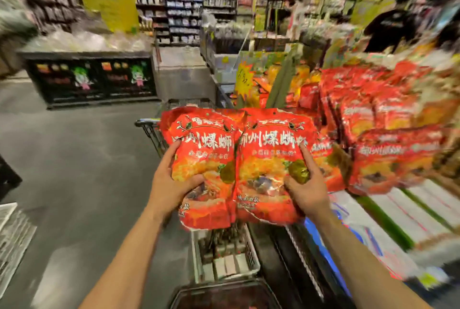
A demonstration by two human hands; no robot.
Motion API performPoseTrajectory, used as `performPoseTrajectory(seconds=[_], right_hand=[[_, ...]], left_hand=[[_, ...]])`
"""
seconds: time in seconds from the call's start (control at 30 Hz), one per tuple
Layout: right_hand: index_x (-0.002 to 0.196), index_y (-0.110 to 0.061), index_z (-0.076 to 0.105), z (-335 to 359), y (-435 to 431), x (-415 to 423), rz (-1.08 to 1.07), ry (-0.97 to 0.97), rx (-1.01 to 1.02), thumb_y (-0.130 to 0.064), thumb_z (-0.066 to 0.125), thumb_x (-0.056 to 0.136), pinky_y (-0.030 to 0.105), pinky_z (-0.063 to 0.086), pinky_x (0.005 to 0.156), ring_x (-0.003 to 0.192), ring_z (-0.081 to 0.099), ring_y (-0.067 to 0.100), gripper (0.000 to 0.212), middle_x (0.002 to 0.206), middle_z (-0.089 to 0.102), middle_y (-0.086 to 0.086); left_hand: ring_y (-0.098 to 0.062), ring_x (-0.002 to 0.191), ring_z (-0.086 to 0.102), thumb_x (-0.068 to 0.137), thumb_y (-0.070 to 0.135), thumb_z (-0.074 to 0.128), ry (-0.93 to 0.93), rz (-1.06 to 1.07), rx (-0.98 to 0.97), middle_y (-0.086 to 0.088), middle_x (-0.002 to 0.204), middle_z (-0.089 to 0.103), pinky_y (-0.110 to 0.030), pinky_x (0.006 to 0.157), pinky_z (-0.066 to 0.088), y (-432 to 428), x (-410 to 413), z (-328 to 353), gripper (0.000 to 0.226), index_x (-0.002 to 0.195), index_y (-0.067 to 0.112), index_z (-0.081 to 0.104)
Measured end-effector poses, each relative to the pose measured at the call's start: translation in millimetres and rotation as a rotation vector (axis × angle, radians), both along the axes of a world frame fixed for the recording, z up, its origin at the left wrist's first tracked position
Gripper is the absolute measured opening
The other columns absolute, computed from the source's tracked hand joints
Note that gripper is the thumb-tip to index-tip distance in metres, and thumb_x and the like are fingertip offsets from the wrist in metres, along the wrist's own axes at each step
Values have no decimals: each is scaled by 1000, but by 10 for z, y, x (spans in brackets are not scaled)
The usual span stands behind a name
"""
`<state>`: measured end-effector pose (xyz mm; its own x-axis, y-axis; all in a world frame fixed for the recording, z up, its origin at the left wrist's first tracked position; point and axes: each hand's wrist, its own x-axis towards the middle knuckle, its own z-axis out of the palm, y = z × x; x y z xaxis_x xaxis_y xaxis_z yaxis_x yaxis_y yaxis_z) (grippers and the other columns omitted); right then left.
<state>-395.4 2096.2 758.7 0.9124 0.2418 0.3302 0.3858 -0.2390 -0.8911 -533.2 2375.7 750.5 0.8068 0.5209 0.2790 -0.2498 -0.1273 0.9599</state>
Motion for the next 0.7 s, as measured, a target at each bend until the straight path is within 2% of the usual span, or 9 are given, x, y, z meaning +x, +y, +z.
performPoseTrajectory(seconds=[0.07, 0.17, 0.3, 0.4, 0.47, 0.53, 0.6, 0.63, 0.7], right_hand=[[147, -39, 36, 276, -261, 49, -16, -35, 18, 7, 68, 83, 5, 40, 96, 120, 55, 4, 86, 141, 54, -4], [139, -52, 37, 538, -715, 98, -70, -51, 56, 6, 68, 83, 1, 41, 84, 116, 58, 12, 86, 135, 58, -2], [129, -68, 40, 696, -1396, 190, -103, -67, 70, -5, 70, 78, 26, 45, 101, 124, 56, 19, 86, 139, 56, -1], [130, -57, 43, 752, -1967, 340, -150, -54, 77, -3, 70, 76, 14, 44, 95, 118, 56, 19, 81, 136, 57, 3], [134, -42, 45, 768, -2365, 472, -165, -58, 76, -2, 70, 75, 22, 42, 102, 119, 53, 14, 75, 134, 56, 1], [133, -32, 46, 786, -2765, 608, -169, -49, 56, 10, 67, 78, 25, 40, 104, 110, 51, -7, 73, 132, 51, -5], [130, -29, 45, 783, -3165, 778, -174, -20, 39, 13, 65, 80, 7, 40, 89, 100, 48, -22, 68, 127, 49, -5], [127, -31, 45, 775, -3347, 858, -182, -9, 41, 13, 65, 81, 3, 38, 83, 100, 49, -20, 67, 126, 48, -4], [120, -39, 44, 742, -3661, 1023, -190, 7, 30, 10, 67, 82, 12, 38, 86, 109, 51, -1, 66, 130, 48, -2]], left_hand=[[-8, 113, 66, 40, 46, 97, -42, -48, -10, 13, 132, 61, -24, 89, 56, -190, 106, 268, 107, 135, 46, 49], [-6, 111, 67, 35, 56, 97, -66, -95, -27, 13, 126, 66, -24, 89, 55, -571, 258, 509, 112, 135, 41, 48], [-23, 117, 66, 39, 48, 100, -57, -134, -79, -2, 133, 65, -44, 97, 53, -1176, 499, 586, 104, 132, 47, 53], [-22, 114, 67, 34, 50, 100, -54, -159, -107, -4, 131, 64, -42, 93, 56, -1727, 761, 604, 107, 130, 45, 53], [-22, 111, 68, 34, 49, 100, -41, -154, -119, -5, 129, 64, -43, 91, 58, -2127, 969, 579, 109, 131, 40, 52], [-28, 113, 67, 39, 41, 101, -28, -147, -124, -10, 131, 63, -54, 94, 55, -2519, 1186, 540, 105, 131, 37, 51], [-22, 107, 70, 45, 25, 100, -19, -141, -145, -10, 127, 63, -46, 87, 59, -2876, 1399, 495, 99, 130, 31, 49], [-17, 100, 72, 47, 14, 99, -18, -139, -169, -10, 124, 63, -37, 81, 60, -3042, 1494, 471, 97, 128, 28, 48], [-15, 94, 73, 50, 3, 93, 0, -130, -210, -9, 120, 64, -34, 76, 60, -3313, 1645, 404, 93, 126, 28, 47]])
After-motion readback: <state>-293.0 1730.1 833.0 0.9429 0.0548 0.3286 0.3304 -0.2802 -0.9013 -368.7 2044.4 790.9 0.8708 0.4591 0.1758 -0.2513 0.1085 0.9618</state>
